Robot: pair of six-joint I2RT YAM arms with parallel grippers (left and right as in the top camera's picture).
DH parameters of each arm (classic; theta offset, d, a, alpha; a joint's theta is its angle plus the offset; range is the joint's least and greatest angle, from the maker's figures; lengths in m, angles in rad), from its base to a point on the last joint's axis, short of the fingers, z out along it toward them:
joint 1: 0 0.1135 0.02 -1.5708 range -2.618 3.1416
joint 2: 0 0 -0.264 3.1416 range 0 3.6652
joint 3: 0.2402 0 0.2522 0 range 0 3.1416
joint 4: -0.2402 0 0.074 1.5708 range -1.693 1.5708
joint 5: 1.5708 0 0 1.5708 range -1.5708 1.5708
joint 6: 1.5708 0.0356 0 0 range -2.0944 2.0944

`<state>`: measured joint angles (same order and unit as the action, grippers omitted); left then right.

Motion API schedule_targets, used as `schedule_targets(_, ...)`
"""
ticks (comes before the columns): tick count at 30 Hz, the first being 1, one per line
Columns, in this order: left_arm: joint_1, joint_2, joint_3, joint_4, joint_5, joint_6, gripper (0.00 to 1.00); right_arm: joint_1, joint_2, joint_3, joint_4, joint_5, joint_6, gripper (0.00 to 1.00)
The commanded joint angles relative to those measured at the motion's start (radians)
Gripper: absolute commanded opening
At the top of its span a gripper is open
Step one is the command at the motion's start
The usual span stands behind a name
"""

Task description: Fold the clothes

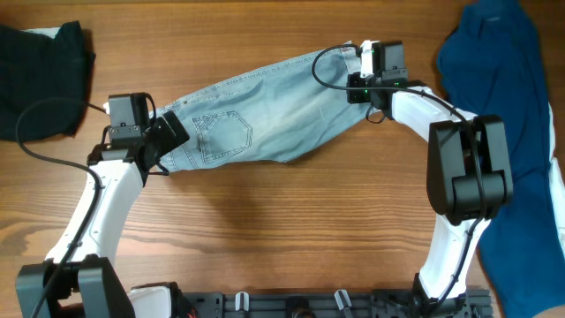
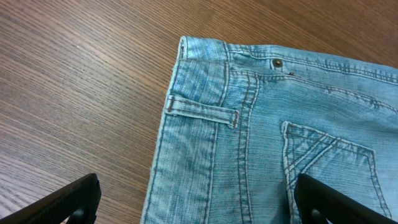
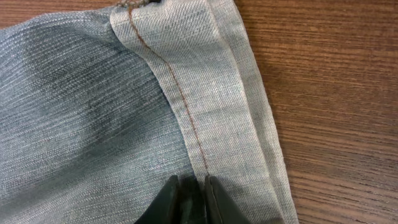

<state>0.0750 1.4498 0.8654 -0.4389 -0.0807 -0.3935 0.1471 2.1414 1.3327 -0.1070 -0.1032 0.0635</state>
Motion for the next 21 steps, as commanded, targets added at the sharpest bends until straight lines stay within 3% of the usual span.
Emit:
schedule_targets(1,0.031,0.041,0.017,-0.007,0.004,0.034,1.0,-0.005,0.064,0.002,-0.013,0.043,0.018,0.16)
schedule_targets(10,0.084,0.206,0.017,0.007,0.19,0.181,0.99,-0.005,0.064,0.002,-0.018,0.043,0.018,0.17)
schedule_targets(21,0.084,0.304,0.016,0.109,0.343,0.182,0.93,-0.005,0.064,0.002,-0.029,0.043,0.018,0.17)
